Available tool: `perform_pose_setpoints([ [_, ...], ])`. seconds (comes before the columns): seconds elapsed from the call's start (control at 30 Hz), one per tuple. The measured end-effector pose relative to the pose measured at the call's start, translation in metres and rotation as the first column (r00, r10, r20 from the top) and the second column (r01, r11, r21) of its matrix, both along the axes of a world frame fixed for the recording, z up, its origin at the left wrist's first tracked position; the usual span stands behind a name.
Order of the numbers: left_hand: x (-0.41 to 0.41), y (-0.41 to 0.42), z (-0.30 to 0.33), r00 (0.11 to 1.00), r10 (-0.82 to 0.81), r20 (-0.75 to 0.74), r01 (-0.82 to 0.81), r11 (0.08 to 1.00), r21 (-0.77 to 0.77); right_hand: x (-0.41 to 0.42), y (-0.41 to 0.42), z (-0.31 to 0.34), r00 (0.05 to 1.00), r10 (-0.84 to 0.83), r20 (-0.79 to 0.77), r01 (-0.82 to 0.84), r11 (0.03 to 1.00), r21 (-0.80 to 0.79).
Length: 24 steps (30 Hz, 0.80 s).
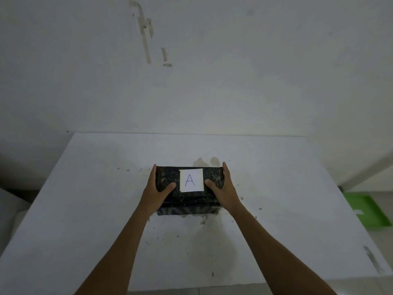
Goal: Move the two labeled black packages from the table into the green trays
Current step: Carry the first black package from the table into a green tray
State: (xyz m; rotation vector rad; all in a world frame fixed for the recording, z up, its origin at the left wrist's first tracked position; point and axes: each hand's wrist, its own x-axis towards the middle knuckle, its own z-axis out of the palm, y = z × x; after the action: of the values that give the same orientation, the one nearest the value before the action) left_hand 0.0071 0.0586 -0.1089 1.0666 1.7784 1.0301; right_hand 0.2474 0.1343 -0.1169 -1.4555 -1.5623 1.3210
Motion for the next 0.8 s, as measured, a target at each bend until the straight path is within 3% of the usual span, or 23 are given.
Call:
perform_pose_setpoints([
  [0.07,0.002,0.003,-0.006,0.999,0.027,0.045,-0.028,1.0,0.014,-0.002,0.002,-0.007,0.994,-0.056,-0.095,0.05,0.996,-0.068],
  [0.43,0.012,-0.001,0.005,0.987,0.032,0.155,-0.045,0.995,0.084,0.001,-0.011,0.002,0.931,-0.201,-0.304,0.144,0.969,-0.202],
  [0.67,0.038,-0.008,0.03,0.983,-0.114,0.147,0.094,0.986,0.135,0.051,-0.049,0.033,0.888,-0.286,-0.359,0.227,0.953,-0.198],
  [0.8,0.073,-0.012,0.043,0.953,-0.281,0.114,0.272,0.958,0.093,0.095,-0.075,0.047,0.869,-0.353,-0.346,0.312,0.935,-0.171],
])
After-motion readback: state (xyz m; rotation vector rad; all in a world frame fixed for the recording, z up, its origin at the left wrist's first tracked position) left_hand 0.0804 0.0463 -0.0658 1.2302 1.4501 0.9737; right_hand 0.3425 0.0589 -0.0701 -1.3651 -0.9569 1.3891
